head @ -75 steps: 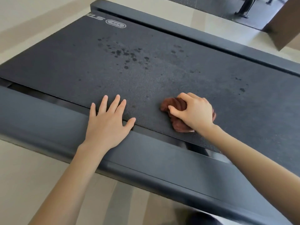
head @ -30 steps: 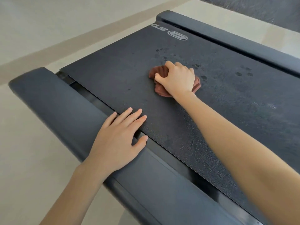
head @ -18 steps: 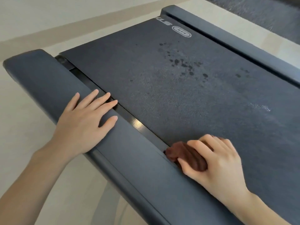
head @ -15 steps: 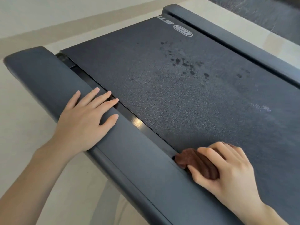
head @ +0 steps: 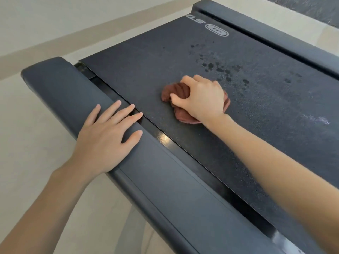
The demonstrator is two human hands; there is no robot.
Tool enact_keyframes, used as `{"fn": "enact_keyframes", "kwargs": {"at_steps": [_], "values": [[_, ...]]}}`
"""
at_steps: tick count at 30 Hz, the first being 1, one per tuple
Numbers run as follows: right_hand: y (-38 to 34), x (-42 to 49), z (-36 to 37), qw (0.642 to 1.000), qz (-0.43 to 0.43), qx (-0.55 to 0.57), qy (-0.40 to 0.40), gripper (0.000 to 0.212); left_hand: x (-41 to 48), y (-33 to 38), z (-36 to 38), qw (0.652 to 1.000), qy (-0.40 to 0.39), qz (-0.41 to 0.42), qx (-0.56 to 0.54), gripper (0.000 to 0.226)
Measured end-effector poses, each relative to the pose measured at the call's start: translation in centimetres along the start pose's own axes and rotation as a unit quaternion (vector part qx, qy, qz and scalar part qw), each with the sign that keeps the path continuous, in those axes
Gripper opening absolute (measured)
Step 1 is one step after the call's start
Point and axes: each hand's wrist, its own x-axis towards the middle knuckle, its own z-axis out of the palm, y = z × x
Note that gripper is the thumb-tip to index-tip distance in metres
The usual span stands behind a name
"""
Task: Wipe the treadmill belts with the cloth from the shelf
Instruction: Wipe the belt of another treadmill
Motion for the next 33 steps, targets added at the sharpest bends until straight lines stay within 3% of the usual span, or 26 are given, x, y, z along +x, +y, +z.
{"fn": "enact_keyframes", "kwargs": {"at_steps": [4, 8, 13, 21, 27, 33], "values": [[-0.1, 6.7, 2.8, 0.999, 0.037, -0.008, -0.04, 0.042, 0.0, -0.2, -0.1, 1.0, -0.004, 0.003, 0.008, 0.064], [-0.2, 7.1, 3.5, 0.999, 0.032, -0.014, -0.008, 0.044, 0.0, -0.2, -0.1, 1.0, -0.009, 0.005, 0.012, 0.062], [0.4, -0.8, 0.4, 0.995, -0.076, 0.043, 0.051, 0.04, 0.0, -0.1, -0.2, 1.0, -0.012, 0.009, 0.005, 0.059], [2.7, -14.1, -7.2, 0.985, -0.142, 0.095, -0.008, 0.026, -0.2, 0.3, -0.8, 0.999, -0.042, 0.01, 0.01, 0.056], [1.9, -8.5, -4.1, 0.984, -0.134, 0.11, -0.031, 0.031, 0.0, 0.3, -1.3, 0.996, -0.079, 0.012, 0.031, 0.056], [-0.5, 1.8, 1.3, 0.992, -0.105, 0.066, -0.001, 0.04, 1.8, -0.1, -1.0, 0.992, -0.113, 0.052, 0.024, 0.066]]}}
